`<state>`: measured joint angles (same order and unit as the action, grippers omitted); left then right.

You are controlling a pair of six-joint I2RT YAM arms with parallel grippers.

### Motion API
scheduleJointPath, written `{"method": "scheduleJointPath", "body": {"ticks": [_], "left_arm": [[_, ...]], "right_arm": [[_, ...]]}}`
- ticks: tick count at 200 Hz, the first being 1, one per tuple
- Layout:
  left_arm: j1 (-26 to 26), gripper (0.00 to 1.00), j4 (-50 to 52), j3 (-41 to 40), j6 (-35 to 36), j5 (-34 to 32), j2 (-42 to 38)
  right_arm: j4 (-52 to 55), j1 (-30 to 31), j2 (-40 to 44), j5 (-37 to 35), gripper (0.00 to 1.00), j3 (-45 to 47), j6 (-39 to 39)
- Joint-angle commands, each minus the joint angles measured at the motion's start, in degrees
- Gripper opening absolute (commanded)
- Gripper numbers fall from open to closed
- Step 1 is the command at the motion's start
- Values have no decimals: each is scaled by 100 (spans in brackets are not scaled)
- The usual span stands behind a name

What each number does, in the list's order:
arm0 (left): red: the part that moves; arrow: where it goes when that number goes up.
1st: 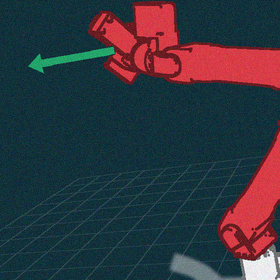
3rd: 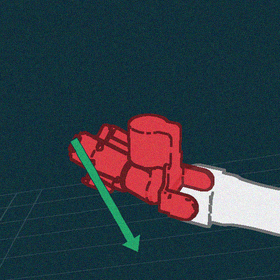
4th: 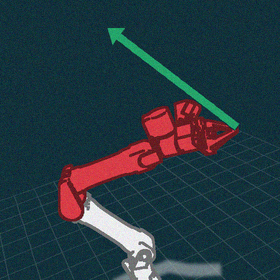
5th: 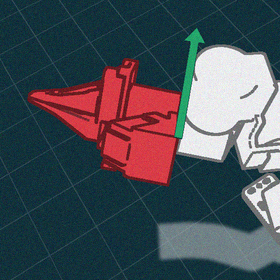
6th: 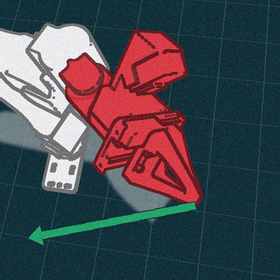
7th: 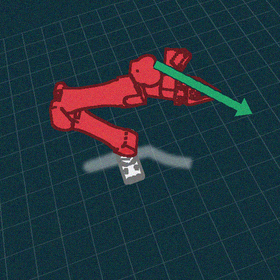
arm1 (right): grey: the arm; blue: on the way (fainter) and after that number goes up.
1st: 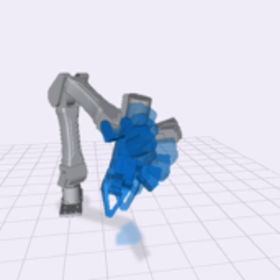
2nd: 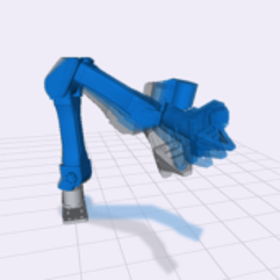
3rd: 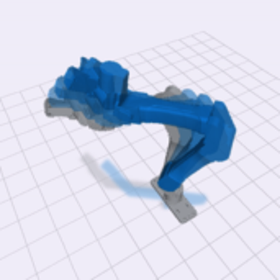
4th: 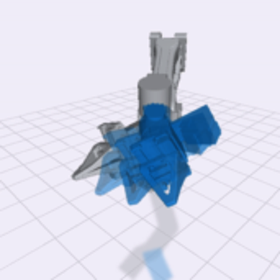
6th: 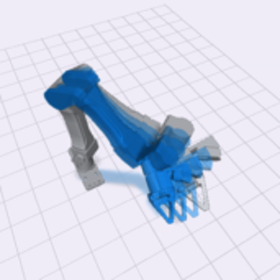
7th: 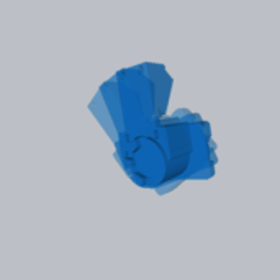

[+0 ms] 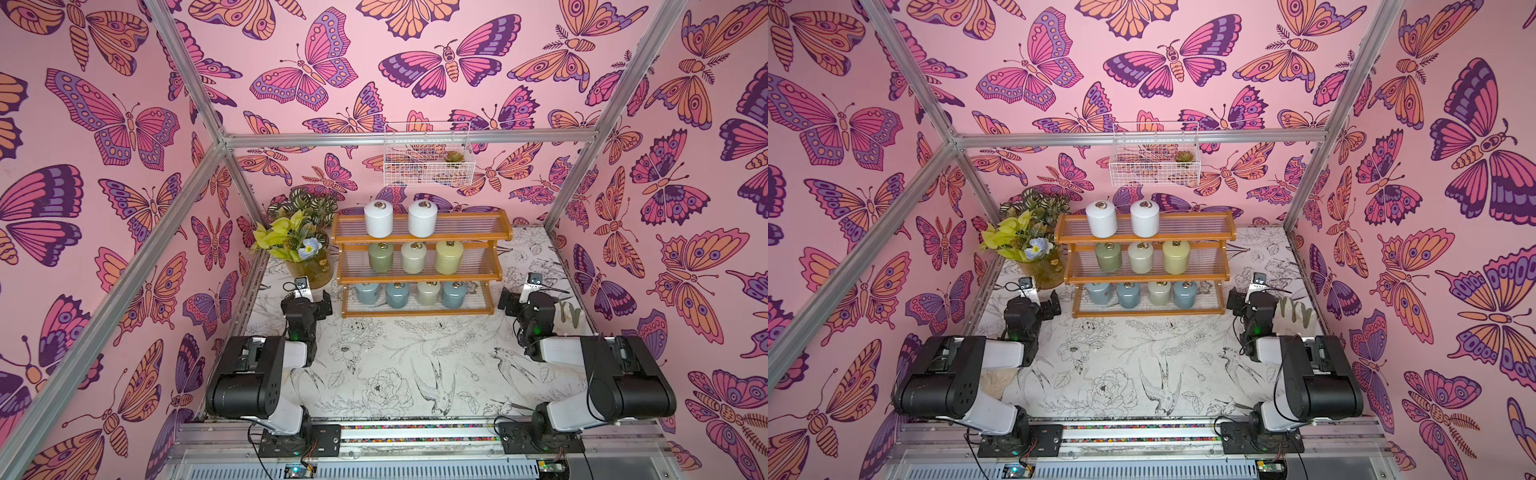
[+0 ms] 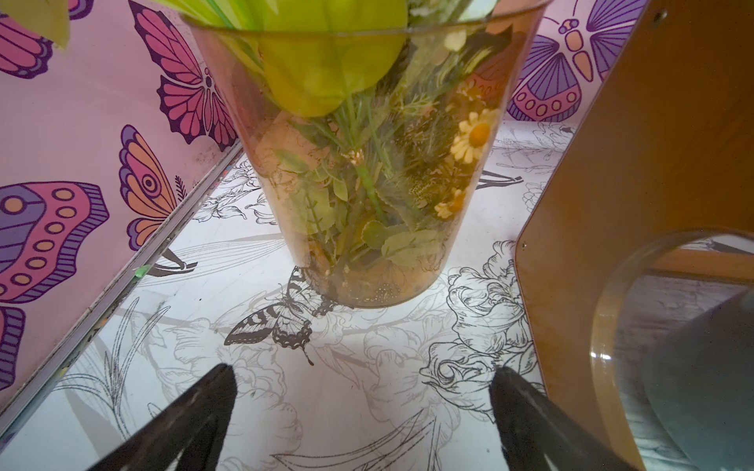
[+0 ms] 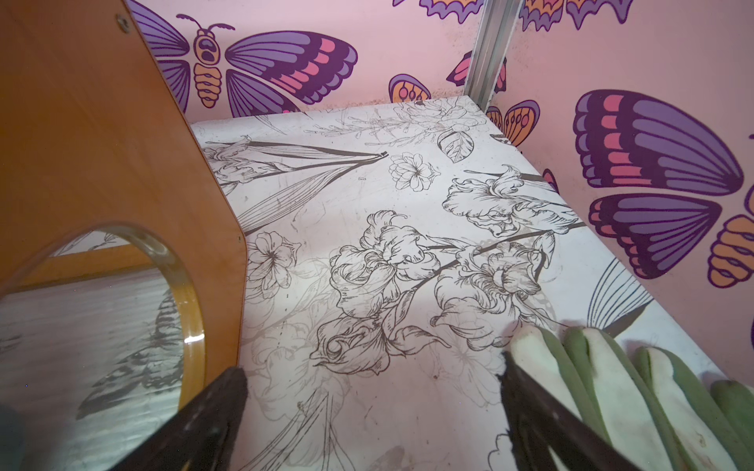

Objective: Remove the tea canisters from the shelf
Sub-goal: Pick up the tea canister from the shelf.

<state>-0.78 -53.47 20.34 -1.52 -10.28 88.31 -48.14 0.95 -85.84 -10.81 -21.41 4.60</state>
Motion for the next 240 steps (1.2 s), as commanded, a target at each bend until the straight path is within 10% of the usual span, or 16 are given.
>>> {"method": "scheduleJointPath", "body": {"ticks": [1, 56, 128, 170, 240], "left_arm": [[16, 100, 107, 49, -15, 62, 11], [-46, 100, 472, 112, 214, 458, -270], [-393, 100, 3463, 577, -713, -419, -3080], [-418, 100, 4995, 1285, -1198, 352, -4109], [-520, 100, 5829, 2512, -1681, 1746, -4245]], "right_arm": [[94, 12, -21, 52, 99, -109, -34], [68, 19, -11, 53, 99, -92, -29], [1970, 45, 1092, 41, 99, -766, -109], [3223, 204, 2234, -28, 99, -1239, -38], [3955, 2142, 2581, 102, 99, -2688, -631]]}}
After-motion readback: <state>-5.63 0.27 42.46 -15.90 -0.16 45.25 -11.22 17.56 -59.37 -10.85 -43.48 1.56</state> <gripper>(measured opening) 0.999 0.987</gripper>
